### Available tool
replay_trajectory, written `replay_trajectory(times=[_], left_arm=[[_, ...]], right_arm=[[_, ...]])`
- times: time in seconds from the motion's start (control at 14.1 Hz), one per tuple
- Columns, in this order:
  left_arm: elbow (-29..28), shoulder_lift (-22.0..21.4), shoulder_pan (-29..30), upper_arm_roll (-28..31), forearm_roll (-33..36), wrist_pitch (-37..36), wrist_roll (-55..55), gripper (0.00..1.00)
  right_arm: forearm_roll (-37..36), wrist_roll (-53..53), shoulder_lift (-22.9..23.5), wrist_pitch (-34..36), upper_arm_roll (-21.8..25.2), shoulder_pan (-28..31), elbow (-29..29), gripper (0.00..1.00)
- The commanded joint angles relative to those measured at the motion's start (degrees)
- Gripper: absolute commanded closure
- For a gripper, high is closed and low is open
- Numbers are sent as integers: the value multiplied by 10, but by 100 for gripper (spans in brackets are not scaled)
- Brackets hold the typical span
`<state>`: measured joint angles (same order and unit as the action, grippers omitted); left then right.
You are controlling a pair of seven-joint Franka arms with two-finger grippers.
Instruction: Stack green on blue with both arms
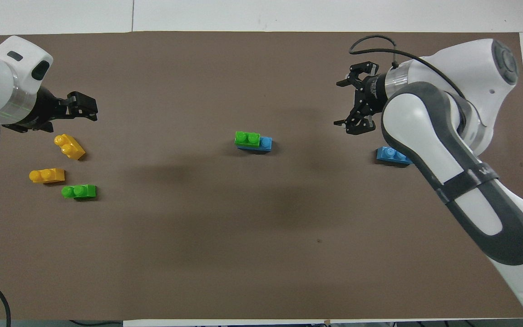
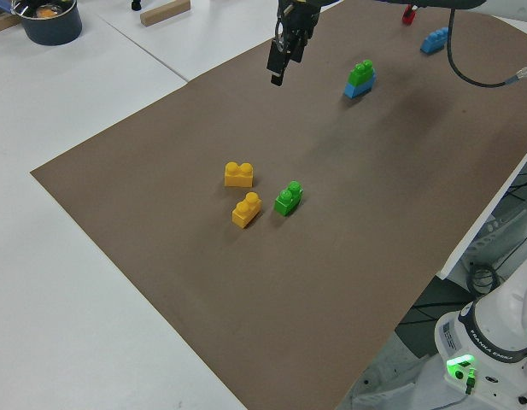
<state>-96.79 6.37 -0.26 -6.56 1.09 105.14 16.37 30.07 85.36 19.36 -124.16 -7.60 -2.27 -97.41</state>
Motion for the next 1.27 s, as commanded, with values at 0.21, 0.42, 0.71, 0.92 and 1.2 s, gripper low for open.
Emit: replay_trajectory(times=[0.21, 0.42, 0.71, 0.92, 1.2], left_arm=[[-100, -118, 6, -1, -9, -32, -55, 0], [-126, -145, 19, -1, -9, -37, -130, 0], [-123, -143, 14, -1, -9, -27, -125, 0], [-117, -140, 11, -2, -12, -34, -119, 0], [-101, -136, 12, -2, -16, -49, -115, 0]], right_arm=[[-145, -397, -78, 144, -7, 63, -10, 0], [-193, -596, -115, 195, -6, 77, -15, 0], [-258, -734, -154, 250, -6, 78, -13, 0], [-276, -763, -182, 291, -6, 76, -14, 0], [-282, -763, -194, 305, -5, 78, -15, 0]])
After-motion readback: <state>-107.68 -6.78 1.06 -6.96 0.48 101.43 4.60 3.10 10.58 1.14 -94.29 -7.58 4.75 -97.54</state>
